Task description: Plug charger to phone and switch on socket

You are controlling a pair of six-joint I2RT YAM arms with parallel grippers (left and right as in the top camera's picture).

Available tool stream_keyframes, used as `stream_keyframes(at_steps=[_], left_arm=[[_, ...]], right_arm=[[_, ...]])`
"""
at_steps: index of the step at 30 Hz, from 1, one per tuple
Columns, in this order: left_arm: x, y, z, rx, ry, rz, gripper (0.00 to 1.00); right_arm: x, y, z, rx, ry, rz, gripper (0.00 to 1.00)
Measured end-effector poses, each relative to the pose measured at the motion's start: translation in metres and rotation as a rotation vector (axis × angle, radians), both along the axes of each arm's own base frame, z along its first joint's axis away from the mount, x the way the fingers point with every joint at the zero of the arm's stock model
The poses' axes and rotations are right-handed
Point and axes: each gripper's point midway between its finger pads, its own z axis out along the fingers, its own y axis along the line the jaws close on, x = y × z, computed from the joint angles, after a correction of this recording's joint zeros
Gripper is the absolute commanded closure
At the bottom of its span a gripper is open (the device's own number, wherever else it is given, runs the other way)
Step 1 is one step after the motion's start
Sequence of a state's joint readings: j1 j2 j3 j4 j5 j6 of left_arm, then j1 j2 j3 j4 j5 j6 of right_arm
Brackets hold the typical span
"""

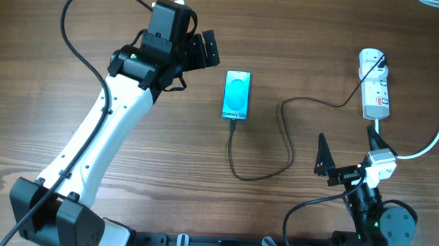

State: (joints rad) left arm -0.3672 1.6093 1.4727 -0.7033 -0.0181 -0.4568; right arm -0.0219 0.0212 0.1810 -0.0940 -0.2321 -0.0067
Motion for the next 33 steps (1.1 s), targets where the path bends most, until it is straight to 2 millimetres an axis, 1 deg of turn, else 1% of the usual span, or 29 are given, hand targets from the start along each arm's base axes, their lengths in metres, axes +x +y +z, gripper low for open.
stream_keyframes(at_steps=[4,10,14,16,22,26,33], left_arm=[[0.0,0.0,0.0,0.0,0.0,0.0,0.0],[0.0,0.0,0.0,0.0,0.0,0.0,0.0],[0.0,0.0,0.0,0.0,0.0,0.0,0.0],[0.0,0.0,0.0,0.0,0.0,0.0,0.0],[0.0,0.0,0.0,0.0,0.0,0.0,0.0],[0.0,0.0,0.0,0.0,0.0,0.0,0.0],[0.0,0.0,0.0,0.0,0.0,0.0,0.0]], right_arm=[[0.002,0.0,0.001,-0.001,-0.035,0.0,0.0],[0.009,-0.007,-0.016,0.053,-0.019,-0.036,0.0],[0.012,-0.011,-0.021,0.09,-0.047,-0.056,0.0],[0.014,-0.013,-0.029,0.097,-0.032,-0.065,0.0],[0.016,-0.014,-0.043,0.096,0.02,-0.078,0.0],[0.016,-0.015,-0.058,0.09,0.082,-0.083,0.0],[0.016,-0.015,-0.059,0.036,0.078,-0.087,0.0]])
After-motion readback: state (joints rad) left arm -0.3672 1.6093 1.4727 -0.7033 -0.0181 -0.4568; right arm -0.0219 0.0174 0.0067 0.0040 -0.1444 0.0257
